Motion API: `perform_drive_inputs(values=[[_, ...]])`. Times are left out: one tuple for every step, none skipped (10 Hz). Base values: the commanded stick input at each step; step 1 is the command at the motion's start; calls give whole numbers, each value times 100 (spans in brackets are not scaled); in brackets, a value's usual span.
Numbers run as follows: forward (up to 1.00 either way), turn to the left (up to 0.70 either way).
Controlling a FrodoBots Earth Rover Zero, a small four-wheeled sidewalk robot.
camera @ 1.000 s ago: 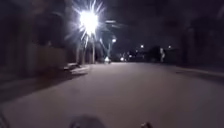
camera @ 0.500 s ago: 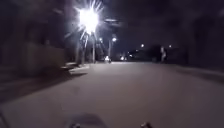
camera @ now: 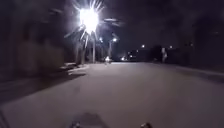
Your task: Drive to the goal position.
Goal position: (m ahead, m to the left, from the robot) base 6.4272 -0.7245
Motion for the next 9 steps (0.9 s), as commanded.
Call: perform_drive_inputs(values=[[50,0],[50,0],[50,0],[50,0],[50,0],[50,0],[50,0],[50,0],[50,0]])
